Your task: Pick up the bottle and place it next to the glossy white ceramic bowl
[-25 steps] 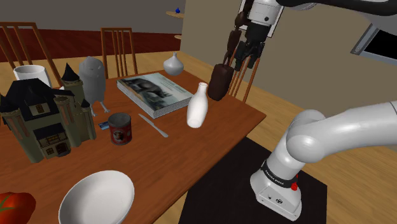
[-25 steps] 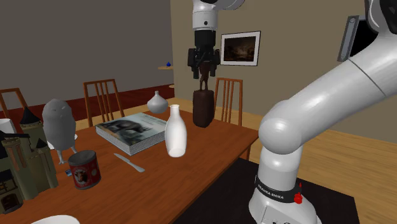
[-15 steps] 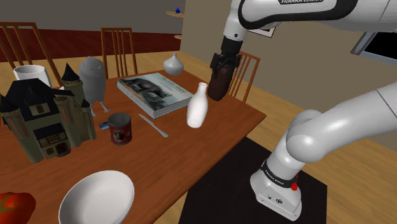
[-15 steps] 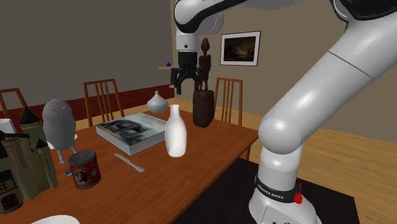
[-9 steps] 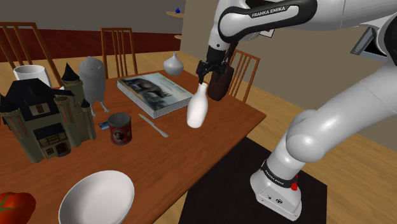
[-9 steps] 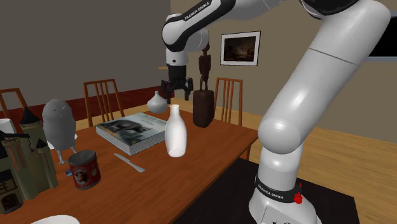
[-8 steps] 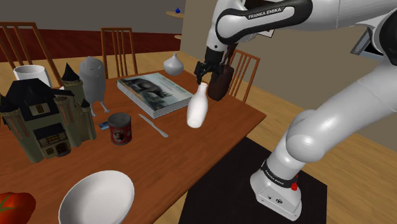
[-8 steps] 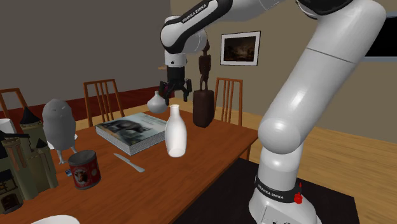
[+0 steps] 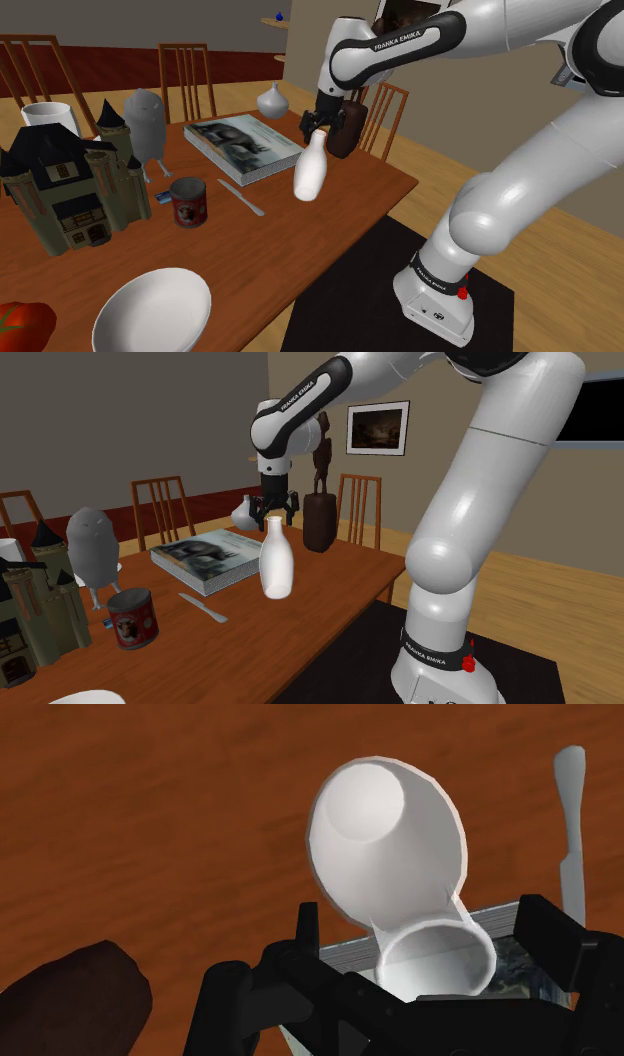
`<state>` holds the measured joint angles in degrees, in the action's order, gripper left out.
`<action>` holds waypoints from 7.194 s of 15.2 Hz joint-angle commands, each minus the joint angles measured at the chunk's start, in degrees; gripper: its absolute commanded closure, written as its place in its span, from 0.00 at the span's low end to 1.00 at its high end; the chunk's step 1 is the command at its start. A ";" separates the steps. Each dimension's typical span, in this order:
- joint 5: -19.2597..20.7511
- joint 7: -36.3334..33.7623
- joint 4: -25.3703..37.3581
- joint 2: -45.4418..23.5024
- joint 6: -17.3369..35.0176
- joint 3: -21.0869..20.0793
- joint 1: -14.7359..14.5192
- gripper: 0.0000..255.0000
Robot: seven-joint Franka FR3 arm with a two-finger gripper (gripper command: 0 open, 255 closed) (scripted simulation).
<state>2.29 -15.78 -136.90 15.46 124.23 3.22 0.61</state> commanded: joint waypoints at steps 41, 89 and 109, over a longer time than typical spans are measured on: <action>-0.20 0.25 14.60 3.87 -18.43 -0.32 -0.11 1.00; -2.34 -13.39 48.12 0.57 -48.91 -9.59 -5.33 1.00; -5.03 -36.68 47.40 -1.43 -46.13 -25.26 -12.68 1.00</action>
<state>-2.59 -52.46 -88.17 13.56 77.15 -22.06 -12.02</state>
